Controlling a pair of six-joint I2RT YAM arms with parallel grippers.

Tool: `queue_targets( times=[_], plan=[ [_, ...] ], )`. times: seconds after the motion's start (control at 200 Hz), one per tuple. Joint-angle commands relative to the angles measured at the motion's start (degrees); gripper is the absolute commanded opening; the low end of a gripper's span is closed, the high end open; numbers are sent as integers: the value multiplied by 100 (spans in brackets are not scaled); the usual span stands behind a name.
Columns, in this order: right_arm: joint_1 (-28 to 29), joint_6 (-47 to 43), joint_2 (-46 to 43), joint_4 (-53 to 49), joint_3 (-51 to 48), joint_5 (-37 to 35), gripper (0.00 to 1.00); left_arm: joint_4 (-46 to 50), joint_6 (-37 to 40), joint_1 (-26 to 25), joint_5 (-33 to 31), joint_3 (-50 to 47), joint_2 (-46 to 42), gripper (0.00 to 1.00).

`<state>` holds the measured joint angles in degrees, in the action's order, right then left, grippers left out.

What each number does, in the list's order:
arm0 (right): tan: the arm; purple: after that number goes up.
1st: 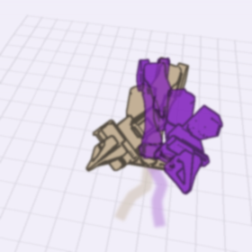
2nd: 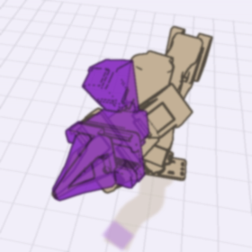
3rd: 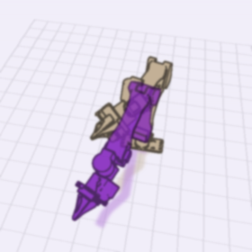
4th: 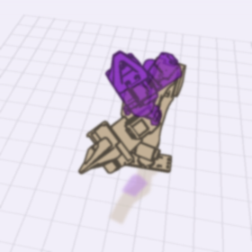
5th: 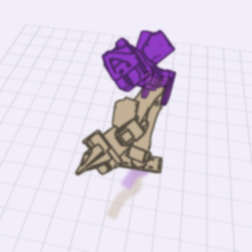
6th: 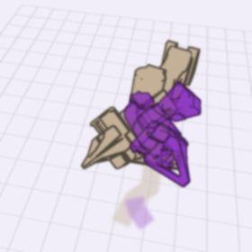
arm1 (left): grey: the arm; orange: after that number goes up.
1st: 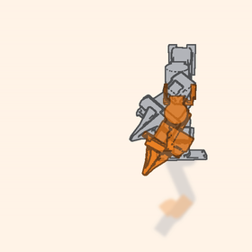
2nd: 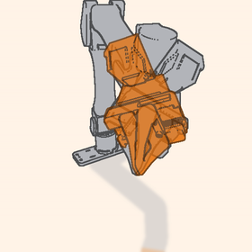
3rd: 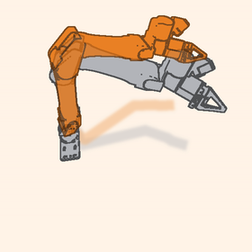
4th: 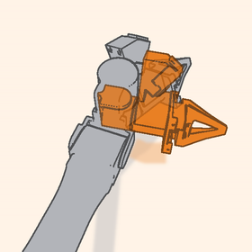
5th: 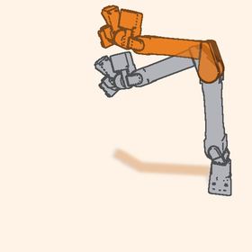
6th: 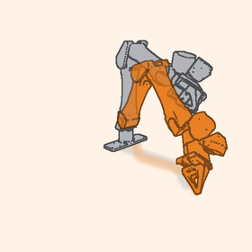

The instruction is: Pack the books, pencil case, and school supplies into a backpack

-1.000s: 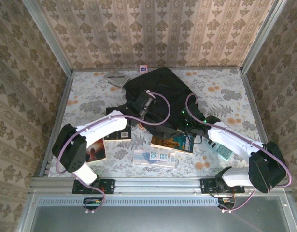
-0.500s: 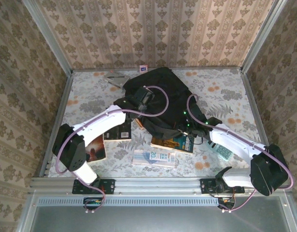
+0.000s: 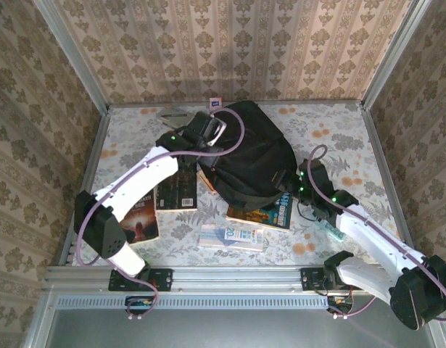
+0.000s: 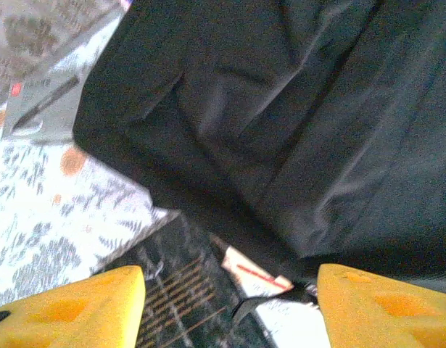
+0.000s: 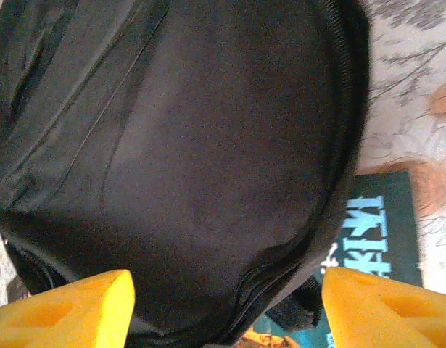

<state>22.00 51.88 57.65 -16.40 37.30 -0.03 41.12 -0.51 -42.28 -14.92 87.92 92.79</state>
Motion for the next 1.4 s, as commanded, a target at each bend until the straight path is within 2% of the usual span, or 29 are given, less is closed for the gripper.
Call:
queue_targets(
  times=[0.0,0.1,0.175,0.275,0.55,0.63,0.685,0.745,0.87,1.09,1.235,1.395],
  plan=[
    [-249,295,-26,-52,-54,-162,70,316,481,-297,675,583,641,67],
    [-496,376,-42,75,-199,139,69,523,843,-570,353,1158,1311,68],
    [-600,394,-61,149,-302,228,69,596,889,-589,223,1584,1808,69],
    [-688,385,-62,242,-393,389,69,689,949,-651,-321,2191,2370,70],
    [-966,371,47,469,-482,809,70,668,1175,-663,-770,2858,3279,70],
    [-1012,374,142,638,-487,1003,69,562,1181,-617,-950,2922,3399,62],
    [-1021,352,216,749,-478,1160,66,460,1162,-564,-1053,2937,3429,51],
    [-1023,280,281,779,-437,1270,64,359,1160,-500,-1120,2949,3430,37],
    [-1018,17,274,543,-313,1177,58,309,1166,-392,-1133,3011,3373,0],
    [-1024,-338,244,274,-157,978,57,217,1085,-185,-793,2855,2804,0],
    [-1021,-387,534,480,-54,1240,57,235,954,16,-381,2795,2410,0],
    [-1017,-433,1106,636,305,1556,55,333,1024,115,-346,2773,2137,0]
  ],
)
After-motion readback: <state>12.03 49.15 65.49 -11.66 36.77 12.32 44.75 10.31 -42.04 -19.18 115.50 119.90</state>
